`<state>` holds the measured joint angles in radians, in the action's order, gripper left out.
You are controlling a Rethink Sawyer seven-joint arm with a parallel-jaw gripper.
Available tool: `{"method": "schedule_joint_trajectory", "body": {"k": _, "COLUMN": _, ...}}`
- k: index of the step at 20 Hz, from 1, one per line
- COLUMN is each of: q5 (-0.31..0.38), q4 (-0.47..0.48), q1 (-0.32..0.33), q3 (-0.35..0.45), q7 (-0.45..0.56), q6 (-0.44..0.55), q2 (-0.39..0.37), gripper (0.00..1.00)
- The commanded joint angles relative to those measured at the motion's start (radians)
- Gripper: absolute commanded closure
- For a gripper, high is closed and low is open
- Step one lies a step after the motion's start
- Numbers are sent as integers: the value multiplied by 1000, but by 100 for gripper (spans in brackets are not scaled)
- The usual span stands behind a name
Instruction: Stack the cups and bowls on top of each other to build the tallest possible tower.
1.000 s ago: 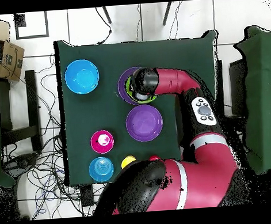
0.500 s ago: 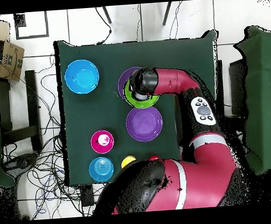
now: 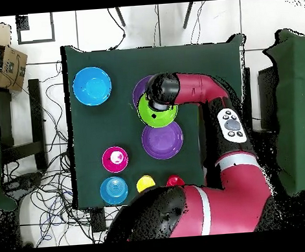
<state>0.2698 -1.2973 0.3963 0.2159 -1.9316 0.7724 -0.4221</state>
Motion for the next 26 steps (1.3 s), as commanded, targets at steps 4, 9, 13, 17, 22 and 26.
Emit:
{"method": "schedule_joint_trajectory", "body": {"k": 4, "q5": -20, "q4": 6, "q1": -23, "q3": 54, "q7": 62, "q6": 181, "q2": -102, "gripper": 0}}
{"method": "schedule_joint_trajectory", "body": {"k": 9, "q5": -28, "q4": 79, "q1": -30, "q3": 69, "q7": 54, "q6": 212, "q2": -87, "gripper": 0}}
{"method": "schedule_joint_trajectory", "body": {"k": 13, "q5": -47, "q4": 119, "q1": -32, "q3": 78, "q7": 50, "q6": 251, "q2": -101, "gripper": 0}}
{"method": "schedule_joint_trajectory", "body": {"k": 17, "q5": -57, "q4": 213, "q1": -58, "q3": 66, "q7": 23, "q6": 356, "q2": -99, "gripper": 0}}
{"method": "schedule_joint_trajectory", "body": {"k": 22, "q5": -44, "q4": 287, "q1": -94, "q3": 50, "q7": -14, "q6": 364, "q2": -53, "gripper": 0}}
{"method": "schedule_joint_trajectory", "body": {"k": 26, "q5": -47, "q4": 273, "q1": -102, "q3": 42, "q7": -28, "q6": 324, "q2": -44, "gripper": 0}}
